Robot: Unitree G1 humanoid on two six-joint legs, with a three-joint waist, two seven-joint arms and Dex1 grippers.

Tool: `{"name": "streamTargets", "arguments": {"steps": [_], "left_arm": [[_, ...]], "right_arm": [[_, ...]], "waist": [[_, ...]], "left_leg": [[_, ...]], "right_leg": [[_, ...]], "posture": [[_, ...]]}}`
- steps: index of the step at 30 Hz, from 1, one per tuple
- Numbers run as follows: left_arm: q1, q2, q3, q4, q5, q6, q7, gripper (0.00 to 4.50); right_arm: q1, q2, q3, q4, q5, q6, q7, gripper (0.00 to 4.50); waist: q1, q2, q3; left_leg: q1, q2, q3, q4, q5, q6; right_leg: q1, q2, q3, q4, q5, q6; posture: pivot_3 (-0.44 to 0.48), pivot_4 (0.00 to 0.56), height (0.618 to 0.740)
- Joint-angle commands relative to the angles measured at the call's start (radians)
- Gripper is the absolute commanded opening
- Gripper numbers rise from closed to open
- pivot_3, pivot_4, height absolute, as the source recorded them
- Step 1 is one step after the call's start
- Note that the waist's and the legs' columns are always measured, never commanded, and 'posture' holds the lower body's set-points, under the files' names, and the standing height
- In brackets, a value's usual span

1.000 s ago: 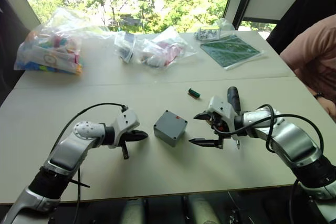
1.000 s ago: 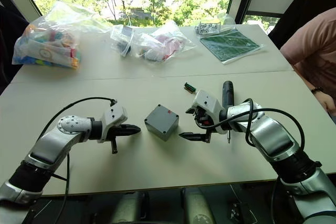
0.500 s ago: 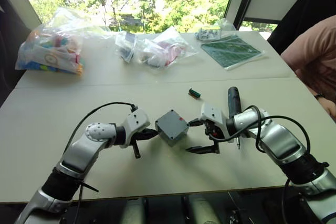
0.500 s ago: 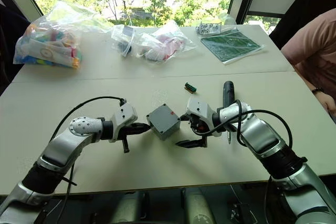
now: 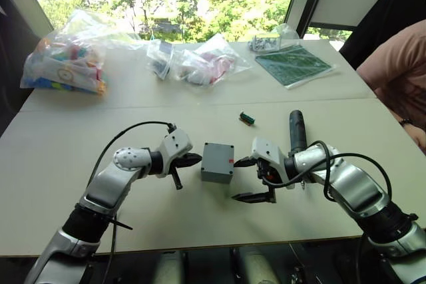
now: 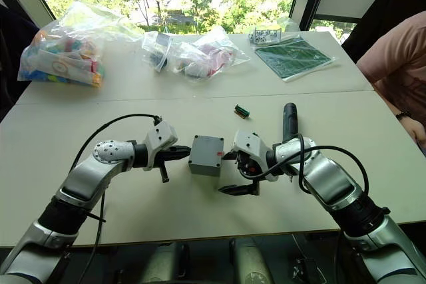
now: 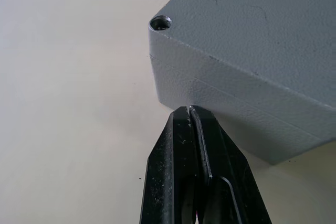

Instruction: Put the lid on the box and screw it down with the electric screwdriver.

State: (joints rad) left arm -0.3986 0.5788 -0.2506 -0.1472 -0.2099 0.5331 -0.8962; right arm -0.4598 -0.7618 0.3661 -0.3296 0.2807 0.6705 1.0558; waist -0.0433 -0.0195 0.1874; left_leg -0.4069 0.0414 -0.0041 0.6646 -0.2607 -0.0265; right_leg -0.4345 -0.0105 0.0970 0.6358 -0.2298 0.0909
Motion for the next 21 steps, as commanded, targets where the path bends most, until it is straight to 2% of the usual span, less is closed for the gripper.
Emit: {"name": "streamTargets", "arguments": {"steps": [1, 11, 14, 17, 21], "left_arm": [[0.018, 0.020, 0.004, -0.085, -0.043, 0.032, -0.046, 0.00], [0.023, 0.013, 0.008, -0.109, -0.046, 0.058, -0.045, 0.00], [0.025, 0.028, 0.023, -0.104, -0.041, 0.055, -0.047, 0.00], [0.012, 0.053, 0.080, -0.099, -0.071, 0.075, -0.053, 0.00], [-0.048, 0.036, 0.214, -0.108, -0.203, 0.182, -0.032, 0.00]], "right_arm": [[-0.016, 0.011, -0.044, -0.014, 0.014, -0.007, -0.005, 4.46], [-0.026, 0.036, -0.042, 0.007, 0.001, -0.011, -0.015, 4.46], [-0.025, -0.002, -0.067, -0.011, 0.015, 0.005, 0.006, 4.46], [-0.065, -0.056, -0.181, -0.005, 0.116, 0.153, 0.026, 4.46], [-0.216, 0.032, -0.394, 0.170, 0.253, 0.250, -0.055, 4.46]], "waist": [[0.000, 0.000, 0.000], [0.000, 0.000, 0.000], [0.000, 0.000, 0.000], [0.000, 0.000, 0.000], [-0.002, -0.001, 0.000]], "left_leg": [[0.000, 0.000, 0.000, 0.000, 0.000, 0.000], [0.000, 0.000, 0.000, 0.000, 0.000, 0.000], [0.000, 0.000, 0.000, 0.000, 0.000, 0.000], [0.000, 0.000, 0.000, 0.000, 0.000, 0.000], [0.001, 0.000, 0.000, 0.001, 0.000, 0.000]], "right_leg": [[0.000, 0.000, 0.000, 0.000, 0.000, 0.000], [0.000, 0.000, 0.000, 0.000, 0.000, 0.000], [0.000, 0.000, 0.000, 0.000, 0.000, 0.000], [0.000, 0.000, 0.000, 0.000, 0.000, 0.000], [0.000, 0.000, 0.000, 0.000, 0.000, 0.000]], "posture": [[0.000, 0.150, 0.740], [0.000, 0.150, 0.740], [0.000, 0.150, 0.740], [0.000, 0.150, 0.740], [0.000, 0.150, 0.740]]}}
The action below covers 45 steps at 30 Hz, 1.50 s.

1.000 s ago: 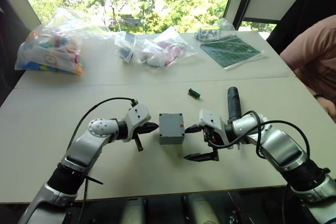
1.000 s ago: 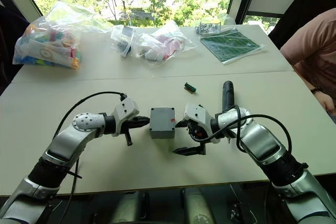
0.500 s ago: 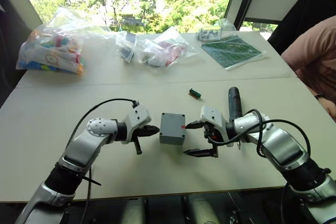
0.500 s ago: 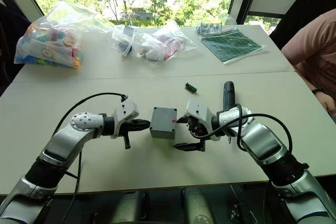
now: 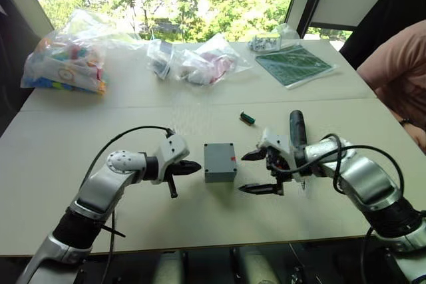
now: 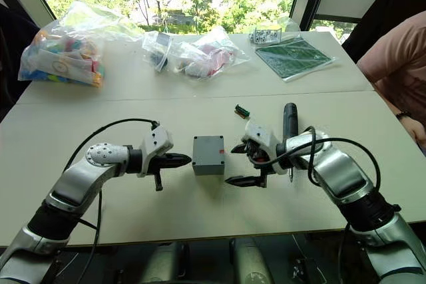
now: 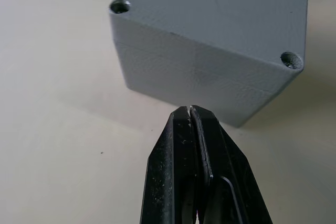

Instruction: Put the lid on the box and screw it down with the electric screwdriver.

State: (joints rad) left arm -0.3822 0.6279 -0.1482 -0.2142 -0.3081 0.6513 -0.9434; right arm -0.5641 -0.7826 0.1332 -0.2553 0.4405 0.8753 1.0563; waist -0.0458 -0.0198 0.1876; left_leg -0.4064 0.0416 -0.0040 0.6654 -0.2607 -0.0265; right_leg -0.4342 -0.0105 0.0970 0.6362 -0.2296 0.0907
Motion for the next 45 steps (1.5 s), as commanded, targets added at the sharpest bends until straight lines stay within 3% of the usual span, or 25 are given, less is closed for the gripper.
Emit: {"name": "streamTargets", "arguments": {"steps": [1, 6, 16, 19, 20, 24, 45], "left_arm": [[-0.081, -0.021, 0.136, -0.044, -0.133, 0.088, 0.024, 0.00], [-0.151, -0.058, 0.223, -0.045, -0.232, 0.178, 0.083, 0.00], [-0.122, -0.032, 0.219, -0.073, -0.232, 0.187, 0.139, 0.00], [-0.098, -0.031, 0.227, -0.098, -0.240, 0.193, 0.160, 0.00], [-0.088, -0.030, 0.226, -0.106, -0.241, 0.194, 0.165, 0.00], [-0.063, -0.024, 0.228, -0.126, -0.249, 0.196, 0.178, 0.00], [-0.045, -0.001, 0.210, -0.131, -0.250, 0.179, 0.207, 0.00]], "right_arm": [[-0.144, 0.074, -0.180, 0.144, 0.090, 0.034, -0.077, 4.46], [-0.260, 0.180, -0.116, 0.433, -0.086, -0.187, -0.204, 4.46], [-0.442, 0.355, -0.011, 0.994, -0.287, -0.566, -0.224, 4.46], [-0.476, 0.379, -0.008, 1.109, -0.327, -0.635, -0.238, 3.86], [-0.486, 0.385, -0.007, 1.141, -0.339, -0.655, -0.243, 3.42], [-0.516, 0.406, -0.016, 1.229, -0.362, -0.710, -0.243, 2.28], [-0.592, 0.467, -0.057, 1.410, -0.416, -0.786, -0.264, 2.28]], "waist": [[0.001, 0.000, 0.000], [0.000, 0.000, 0.000], [-0.015, 0.000, 0.001], [-0.021, 0.000, 0.001], [-0.023, 0.000, 0.001], [-0.025, 0.000, 0.001], [-0.027, 0.001, 0.001]], "left_leg": [[0.000, 0.000, 0.000, 0.000, 0.000, 0.000], [0.000, 0.000, -0.001, -0.001, 0.000, 0.000], [-0.001, 0.000, 0.000, -0.001, 0.000, 0.000], [-0.001, 0.000, 0.000, -0.001, 0.000, 0.000], [-0.001, 0.000, 0.000, -0.001, 0.000, 0.000], [-0.001, 0.000, -0.001, -0.001, 0.000, 0.000], [0.000, 0.000, -0.001, -0.001, 0.000, 0.000]], "right_leg": [[0.000, 0.000, 0.000, 0.000, 0.001, 0.000], [0.001, 0.001, -0.001, 0.000, 0.002, 0.005], [0.000, 0.000, 0.000, 0.000, 0.003, 0.006], [0.000, 0.000, 0.000, 0.000, 0.003, 0.006], [0.000, 0.000, 0.000, 0.000, 0.003, 0.007], [0.000, 0.000, 0.000, 0.000, 0.003, 0.007], [0.000, 0.000, 0.000, 0.002, 0.003, 0.007]], "posture": [[0.000, 0.150, 0.740], [0.000, 0.150, 0.740], [0.000, 0.150, 0.740], [0.000, 0.150, 0.740], [0.000, 0.150, 0.740], [0.000, 0.150, 0.740], [0.000, 0.150, 0.740]]}}
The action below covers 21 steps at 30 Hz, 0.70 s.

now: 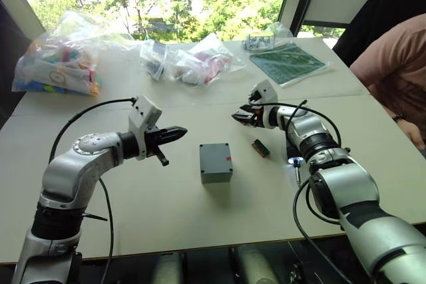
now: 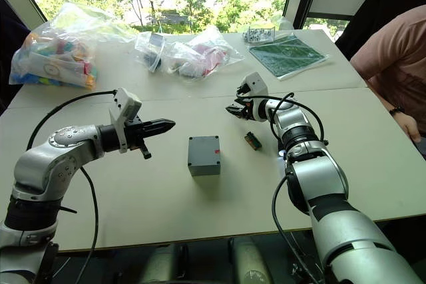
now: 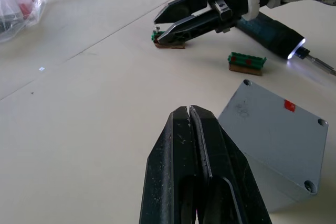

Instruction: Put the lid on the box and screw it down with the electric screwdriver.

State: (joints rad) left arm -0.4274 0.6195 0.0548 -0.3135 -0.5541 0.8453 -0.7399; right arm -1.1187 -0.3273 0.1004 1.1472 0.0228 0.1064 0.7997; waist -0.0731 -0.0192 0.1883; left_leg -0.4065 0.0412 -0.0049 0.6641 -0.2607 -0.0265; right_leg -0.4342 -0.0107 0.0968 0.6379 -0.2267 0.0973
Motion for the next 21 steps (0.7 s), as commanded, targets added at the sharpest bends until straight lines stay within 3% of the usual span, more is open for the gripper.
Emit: {"name": "streamTargets", "arguments": {"steps": [1, 3, 7, 21], "left_arm": [[0.001, 0.007, 0.006, -0.032, -0.003, -0.016, 0.005, 0.00], [0.003, 0.008, 0.005, -0.032, -0.002, -0.018, 0.006, 0.00], [0.004, 0.008, 0.006, -0.032, -0.001, -0.020, 0.009, 0.00], [0.009, 0.006, -0.002, -0.028, 0.001, -0.029, 0.010, 0.00]], "right_arm": [[-0.039, 0.014, -0.027, 0.011, -0.001, -0.018, -0.008, 2.02], [-0.041, 0.016, -0.024, 0.019, -0.013, -0.019, -0.015, 1.52], [-0.042, 0.018, -0.028, 0.029, -0.022, -0.018, -0.018, 0.05], [-0.039, 0.014, -0.055, 0.024, -0.020, -0.018, -0.012, 0.05]], "waist": [[0.000, 0.000, 0.000], [0.000, 0.000, 0.000], [0.000, 0.000, 0.000], [0.000, 0.000, 0.000]], "left_leg": [[0.000, 0.000, 0.000, 0.000, 0.000, 0.000], [0.000, 0.000, 0.000, 0.000, 0.000, 0.000], [0.000, 0.000, 0.000, 0.000, 0.000, 0.000], [0.000, 0.000, 0.000, 0.000, 0.000, 0.000]], "right_leg": [[0.000, 0.000, 0.000, 0.000, 0.000, 0.000], [0.000, 0.000, 0.000, 0.000, 0.000, 0.000], [0.000, 0.000, 0.000, 0.000, 0.000, 0.000], [0.000, 0.000, 0.000, 0.000, 0.000, 0.000]], "posture": [[0.000, 0.150, 0.740], [0.000, 0.150, 0.740], [0.000, 0.150, 0.740], [0.000, 0.150, 0.740]]}}
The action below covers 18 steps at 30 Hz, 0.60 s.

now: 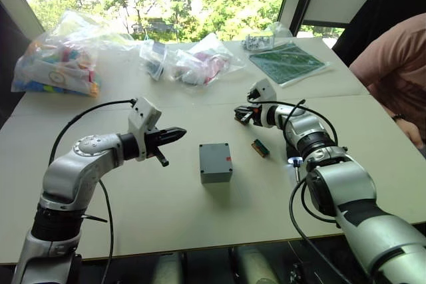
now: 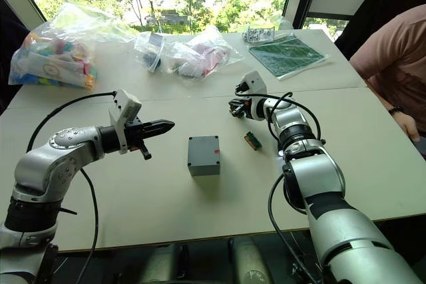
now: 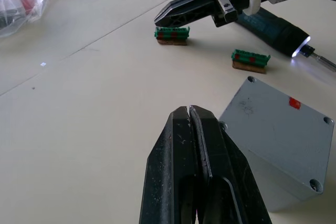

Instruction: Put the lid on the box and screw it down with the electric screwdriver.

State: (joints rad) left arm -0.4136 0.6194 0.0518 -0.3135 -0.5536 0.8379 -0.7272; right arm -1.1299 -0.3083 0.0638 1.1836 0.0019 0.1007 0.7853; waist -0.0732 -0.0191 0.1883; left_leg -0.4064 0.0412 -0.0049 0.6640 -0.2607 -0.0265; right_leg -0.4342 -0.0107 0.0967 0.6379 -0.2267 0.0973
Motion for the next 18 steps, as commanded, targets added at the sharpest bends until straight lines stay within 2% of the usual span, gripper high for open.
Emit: {"name": "streamTargets", "arguments": {"steps": [1, 2, 3, 5, 6, 7, 8, 18], "left_arm": [[-0.006, 0.006, 0.001, -0.025, 0.001, -0.023, -0.003, 0.00], [-0.004, 0.006, 0.000, -0.024, 0.001, -0.024, -0.004, 0.00], [-0.002, 0.005, -0.002, -0.025, 0.001, -0.024, -0.005, 0.00], [0.000, 0.005, -0.003, -0.027, -0.001, -0.023, -0.006, 0.00], [0.001, 0.004, -0.003, -0.028, -0.003, -0.023, -0.007, 0.00], [0.001, 0.005, -0.003, -0.028, -0.003, -0.023, -0.008, 0.00], [0.001, 0.005, -0.004, -0.027, -0.003, -0.023, -0.009, 0.00], [0.003, 0.005, -0.008, -0.027, 0.001, -0.026, -0.010, 0.00]], "right_arm": [[-0.028, -0.006, -0.023, -0.013, 0.004, -0.014, -0.002, 0.05], [-0.029, -0.007, -0.029, -0.015, 0.008, -0.014, -0.005, 0.05], [-0.031, -0.011, -0.035, -0.016, 0.010, -0.011, -0.016, 0.54], [-0.033, -0.015, -0.042, -0.016, 0.011, -0.009, -0.026, 1.06], [-0.033, -0.017, -0.045, -0.016, 0.012, -0.006, -0.026, 1.56], [-0.033, -0.018, -0.045, -0.017, 0.012, -0.001, -0.019, 1.83], [-0.031, -0.019, -0.046, -0.019, 0.011, 0.001, -0.012, 2.28], [-0.008, 0.000, -0.032, -0.020, -0.008, 0.012, 0.002, 2.28]], "waist": [[0.000, 0.000, 0.000], [0.000, 0.000, 0.000], [0.000, 0.000, 0.000], [0.000, 0.000, 0.000], [0.000, 0.000, 0.000], [0.000, 0.000, 0.000], [0.000, 0.000, 0.000], [0.000, 0.000, 0.000]], "left_leg": [[0.000, 0.000, 0.000, 0.000, 0.000, 0.000], [0.000, 0.000, 0.000, 0.000, 0.000, 0.000], [0.000, 0.000, 0.000, 0.000, 0.000, 0.000], [0.000, 0.000, 0.000, 0.000, 0.000, 0.000], [0.000, 0.000, 0.000, 0.000, 0.000, 0.000], [0.000, 0.000, 0.000, 0.000, 0.000, 0.000], [0.000, 0.000, 0.000, 0.000, 0.000, 0.000], [0.000, 0.000, 0.000, 0.000, 0.000, 0.000]], "right_leg": [[0.000, 0.000, 0.000, 0.000, 0.000, 0.000], [0.000, 0.000, 0.000, 0.000, 0.000, 0.000], [0.000, 0.000, 0.000, 0.000, 0.000, 0.000], [0.000, 0.000, 0.000, 0.000, 0.000, 0.000], [0.000, 0.000, 0.000, 0.000, 0.000, 0.000], [0.000, 0.000, 0.000, 0.000, 0.000, 0.000], [0.000, 0.000, 0.000, 0.000, 0.000, 0.000], [0.000, 0.000, 0.000, 0.000, 0.000, 0.000]], "posture": [[0.000, 0.150, 0.740], [0.000, 0.150, 0.740], [0.000, 0.150, 0.740], [0.000, 0.150, 0.740], [0.000, 0.150, 0.740], [0.000, 0.150, 0.740], [0.000, 0.150, 0.740], [0.000, 0.150, 0.740]]}}
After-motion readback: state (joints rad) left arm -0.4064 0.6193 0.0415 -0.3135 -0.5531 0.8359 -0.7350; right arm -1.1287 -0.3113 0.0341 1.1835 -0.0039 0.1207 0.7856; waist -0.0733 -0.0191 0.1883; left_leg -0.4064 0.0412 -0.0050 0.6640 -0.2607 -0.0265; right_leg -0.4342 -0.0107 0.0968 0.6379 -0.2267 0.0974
